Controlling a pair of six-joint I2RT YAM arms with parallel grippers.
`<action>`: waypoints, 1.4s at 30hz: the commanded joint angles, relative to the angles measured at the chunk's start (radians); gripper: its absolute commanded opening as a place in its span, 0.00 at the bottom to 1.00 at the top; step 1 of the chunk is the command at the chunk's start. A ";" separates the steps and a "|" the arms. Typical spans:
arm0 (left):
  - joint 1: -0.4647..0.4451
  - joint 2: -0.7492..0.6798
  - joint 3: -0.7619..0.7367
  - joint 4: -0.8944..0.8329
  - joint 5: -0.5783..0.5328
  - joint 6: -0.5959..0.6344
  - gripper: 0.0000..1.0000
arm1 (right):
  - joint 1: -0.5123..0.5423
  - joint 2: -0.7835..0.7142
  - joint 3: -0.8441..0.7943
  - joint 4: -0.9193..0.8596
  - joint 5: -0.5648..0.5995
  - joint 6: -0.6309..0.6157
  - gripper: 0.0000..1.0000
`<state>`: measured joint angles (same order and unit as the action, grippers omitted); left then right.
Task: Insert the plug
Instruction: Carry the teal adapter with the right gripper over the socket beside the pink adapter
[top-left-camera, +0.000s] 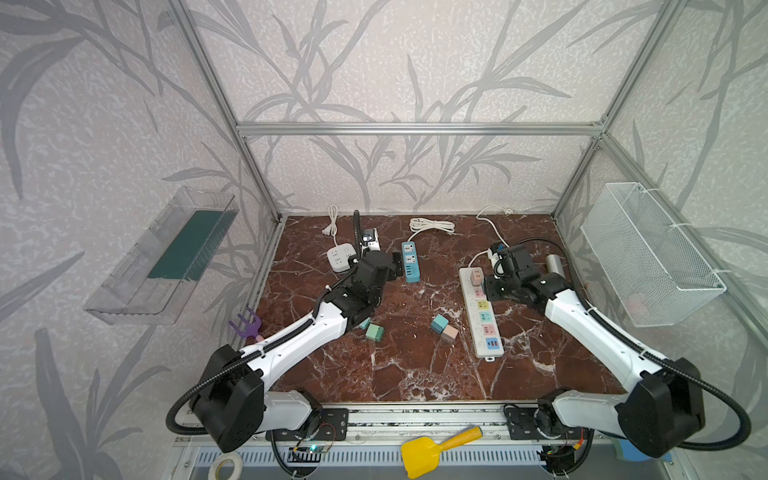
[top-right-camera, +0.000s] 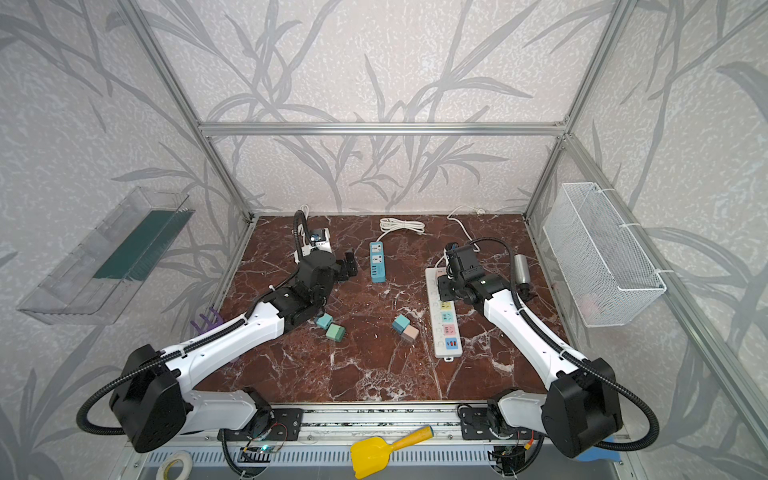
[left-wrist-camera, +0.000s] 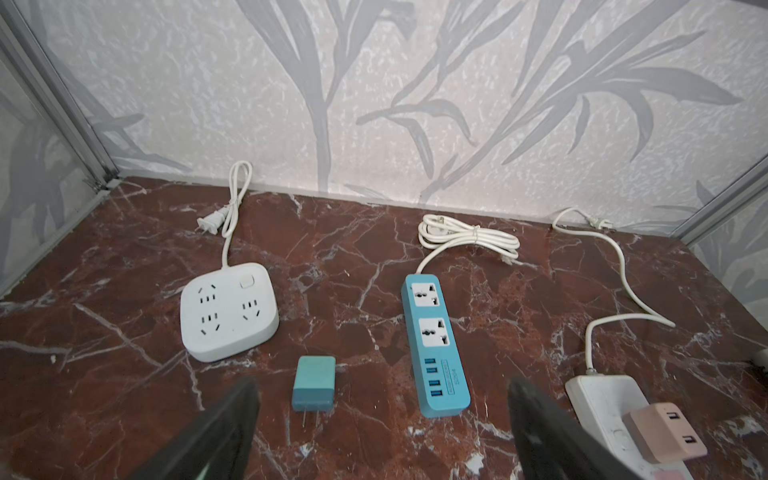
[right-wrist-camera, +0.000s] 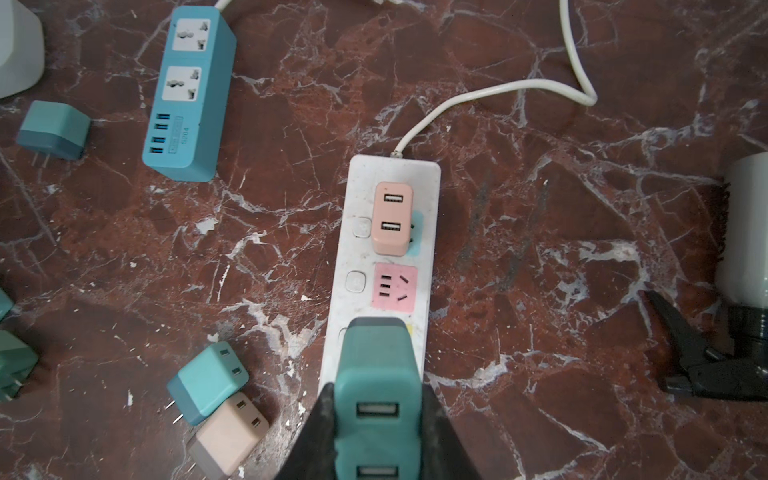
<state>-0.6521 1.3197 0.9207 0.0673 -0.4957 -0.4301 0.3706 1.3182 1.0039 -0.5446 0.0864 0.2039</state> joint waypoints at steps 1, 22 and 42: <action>-0.002 -0.019 0.017 -0.036 0.007 -0.095 0.93 | -0.017 0.037 0.027 0.034 -0.015 -0.001 0.00; 0.001 0.000 0.026 -0.061 0.068 -0.135 0.92 | -0.035 0.226 0.082 0.072 -0.030 0.019 0.00; 0.015 0.004 0.024 -0.059 0.089 -0.148 0.91 | -0.049 0.297 0.087 0.049 -0.057 0.046 0.00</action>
<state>-0.6449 1.3201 0.9211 0.0151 -0.4057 -0.5526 0.3252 1.5967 1.0763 -0.4755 0.0513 0.2359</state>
